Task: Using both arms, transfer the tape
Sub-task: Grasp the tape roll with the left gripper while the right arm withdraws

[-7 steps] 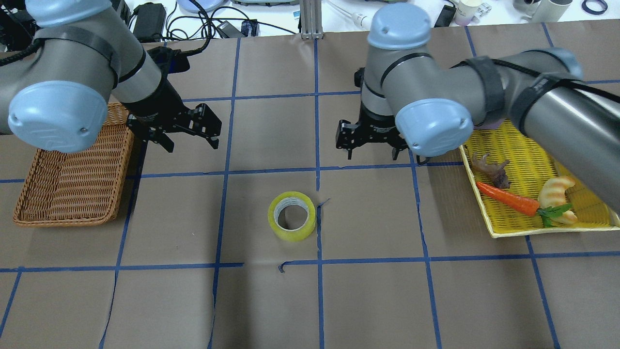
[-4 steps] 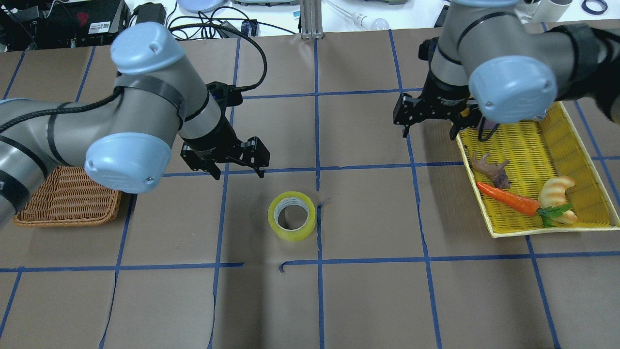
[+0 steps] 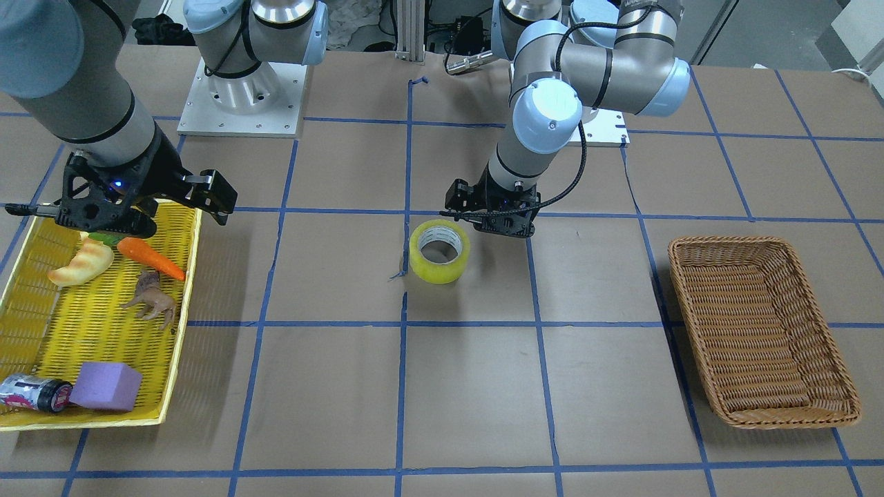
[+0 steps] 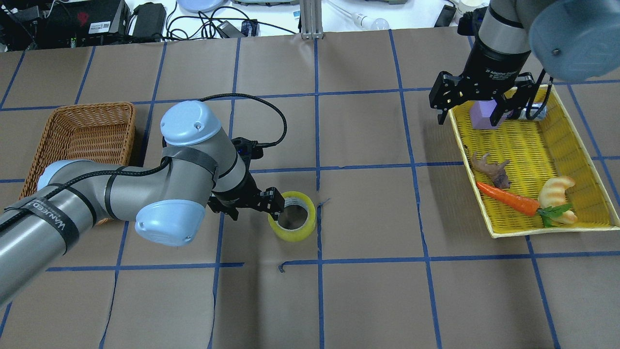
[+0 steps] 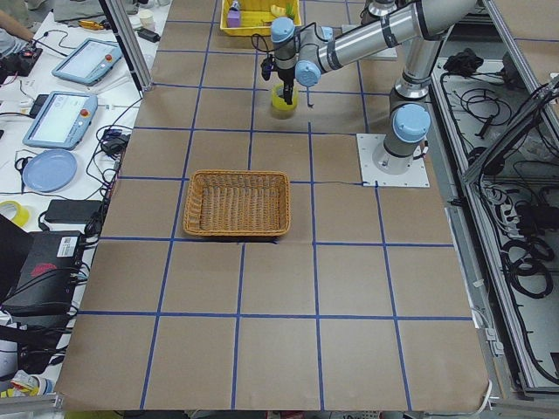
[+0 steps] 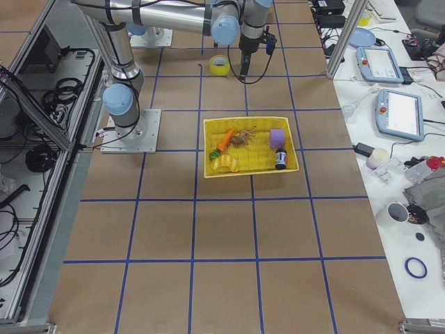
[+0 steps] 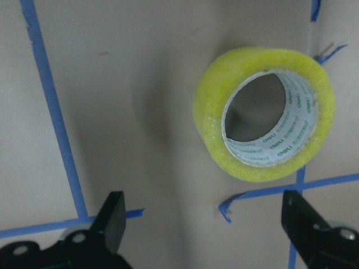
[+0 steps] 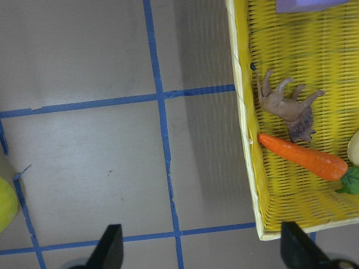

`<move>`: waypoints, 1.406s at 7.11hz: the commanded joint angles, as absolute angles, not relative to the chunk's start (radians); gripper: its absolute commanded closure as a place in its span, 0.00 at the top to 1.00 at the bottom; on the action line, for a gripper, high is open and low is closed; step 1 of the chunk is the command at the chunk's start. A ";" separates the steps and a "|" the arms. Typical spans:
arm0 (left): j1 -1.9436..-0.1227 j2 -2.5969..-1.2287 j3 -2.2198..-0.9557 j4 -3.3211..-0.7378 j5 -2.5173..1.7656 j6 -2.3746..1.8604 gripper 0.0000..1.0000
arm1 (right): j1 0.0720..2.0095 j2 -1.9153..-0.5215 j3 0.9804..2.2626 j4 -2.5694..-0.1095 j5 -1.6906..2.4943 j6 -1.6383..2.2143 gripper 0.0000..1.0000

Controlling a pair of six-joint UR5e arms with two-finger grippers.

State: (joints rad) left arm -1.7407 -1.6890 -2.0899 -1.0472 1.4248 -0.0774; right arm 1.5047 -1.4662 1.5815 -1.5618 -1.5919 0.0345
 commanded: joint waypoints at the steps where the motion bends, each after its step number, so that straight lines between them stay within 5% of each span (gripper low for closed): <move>1: -1.743 -1.762 -2.091 -0.935 1.425 -0.078 0.99 | 1.505 -1.468 1.580 -1.569 -1.594 0.032 1.00; 4: -1.741 -1.848 -2.060 -0.881 1.427 -0.081 0.99 | 1.511 -1.477 1.580 -1.566 -1.597 0.029 1.00; 7: -1.743 -1.882 -2.071 -0.893 1.431 -0.077 0.37 | 1.514 -1.508 1.582 -1.555 -1.595 -0.007 1.00; 9: -1.740 -1.853 -2.059 -0.900 1.442 -0.071 0.05 | 1.516 -1.512 1.582 -1.554 -1.597 -0.035 1.00; 10: -1.735 -1.845 -2.059 -0.914 1.457 -0.071 0.00 | 1.516 -1.514 1.582 -1.554 -1.597 -0.035 1.00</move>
State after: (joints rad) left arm -1.7390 -1.8591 -2.0609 -0.9010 1.4437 -0.0719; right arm 1.5154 -1.5116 1.5820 -1.5542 -1.5964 -0.0304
